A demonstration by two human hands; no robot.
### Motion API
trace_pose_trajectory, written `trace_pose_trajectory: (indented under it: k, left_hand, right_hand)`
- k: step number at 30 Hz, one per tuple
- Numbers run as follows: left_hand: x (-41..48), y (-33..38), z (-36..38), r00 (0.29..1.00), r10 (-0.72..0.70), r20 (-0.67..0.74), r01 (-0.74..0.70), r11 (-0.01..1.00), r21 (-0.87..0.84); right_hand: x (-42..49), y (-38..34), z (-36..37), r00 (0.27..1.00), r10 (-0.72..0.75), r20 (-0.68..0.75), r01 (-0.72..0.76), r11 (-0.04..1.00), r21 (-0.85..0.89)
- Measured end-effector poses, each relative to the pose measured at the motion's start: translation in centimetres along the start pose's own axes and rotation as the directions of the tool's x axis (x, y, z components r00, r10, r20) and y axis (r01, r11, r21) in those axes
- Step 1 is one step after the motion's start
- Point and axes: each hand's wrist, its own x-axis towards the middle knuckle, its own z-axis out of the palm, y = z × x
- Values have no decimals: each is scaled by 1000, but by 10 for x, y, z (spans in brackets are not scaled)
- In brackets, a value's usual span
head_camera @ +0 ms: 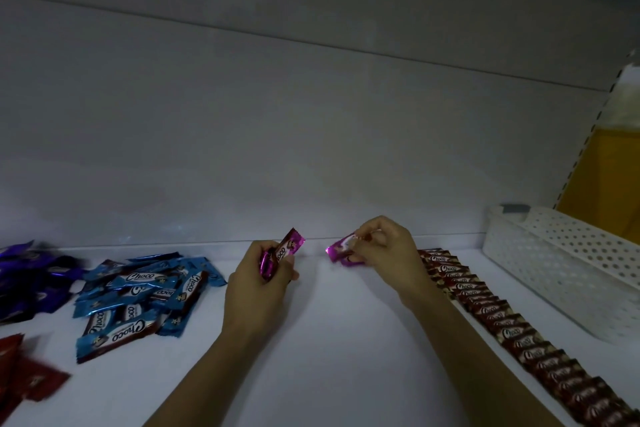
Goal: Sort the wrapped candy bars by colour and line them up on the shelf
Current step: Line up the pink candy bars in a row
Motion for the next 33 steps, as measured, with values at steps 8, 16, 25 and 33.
trace_pose_trajectory:
  k: [8, 16, 25, 33]
  left_hand:
    - [-1, 1, 0, 1000, -1, 3, 1, 1000, 22]
    - [-1, 2, 1, 1000, -1, 3, 1, 1000, 22]
    - [-1, 1, 1, 1000, -10, 13, 10, 999, 31]
    - [-1, -1, 1, 1000, -1, 9, 1, 999, 40]
  right_hand:
    - [10, 6, -16, 997, -80, -7, 77, 981, -176]
    - [2, 17, -17, 952, 38, 303, 224, 586, -779]
    - [6, 16, -23, 987, 3, 159, 149, 338, -929]
    - [22, 38, -16, 981, -179, 81, 115, 188, -975]
